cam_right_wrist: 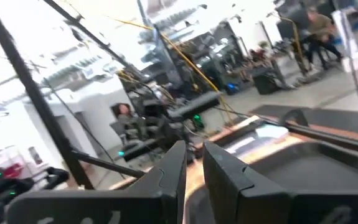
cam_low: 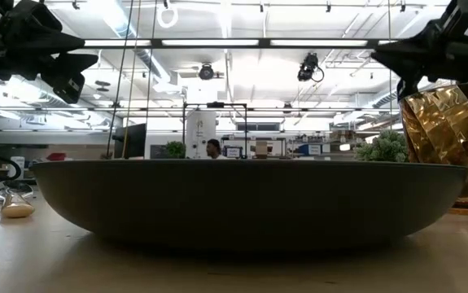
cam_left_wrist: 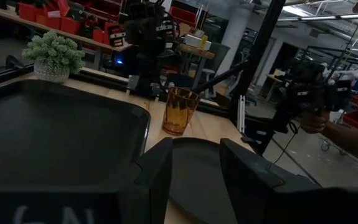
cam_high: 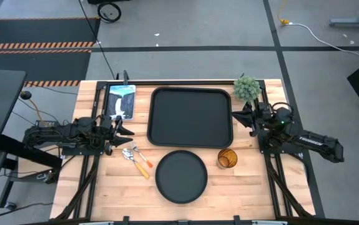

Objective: Pick and place plate/cup/fork/spoon on tray
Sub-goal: Put the brown glass on the black serving tray

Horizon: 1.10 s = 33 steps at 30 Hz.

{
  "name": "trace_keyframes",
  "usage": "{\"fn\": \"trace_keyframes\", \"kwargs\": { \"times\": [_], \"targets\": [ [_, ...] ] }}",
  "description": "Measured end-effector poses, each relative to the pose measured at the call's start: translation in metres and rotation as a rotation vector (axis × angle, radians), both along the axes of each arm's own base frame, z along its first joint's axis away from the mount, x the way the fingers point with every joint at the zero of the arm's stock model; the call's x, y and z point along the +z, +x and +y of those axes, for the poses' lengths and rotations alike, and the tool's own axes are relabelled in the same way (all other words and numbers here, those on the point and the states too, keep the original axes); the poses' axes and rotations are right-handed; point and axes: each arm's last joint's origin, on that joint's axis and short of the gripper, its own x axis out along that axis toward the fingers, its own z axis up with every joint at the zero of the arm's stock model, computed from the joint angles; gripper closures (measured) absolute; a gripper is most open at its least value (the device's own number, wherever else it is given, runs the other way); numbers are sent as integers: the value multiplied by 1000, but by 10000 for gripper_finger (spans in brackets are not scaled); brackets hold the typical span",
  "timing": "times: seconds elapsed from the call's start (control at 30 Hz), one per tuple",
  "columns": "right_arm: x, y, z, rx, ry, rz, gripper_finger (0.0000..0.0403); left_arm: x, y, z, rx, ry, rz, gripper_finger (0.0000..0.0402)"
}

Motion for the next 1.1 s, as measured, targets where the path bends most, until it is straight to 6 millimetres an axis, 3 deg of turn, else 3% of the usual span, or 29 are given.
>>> {"fn": "trace_keyframes", "kwargs": {
  "times": [0.33, 0.83, 1.1],
  "targets": [
    [0, 1, 5, 69, -42, 4, 344, 0, 0, 0, 0, 0, 0, 260],
    [32, -5, 16, 96, -35, 348, 344, 0, 0, 0, 0, 0, 0, 260],
    [44, 8, 23, 110, 6, 417, 344, 0, 0, 0, 0, 0, 0, 260]
  ]
}}
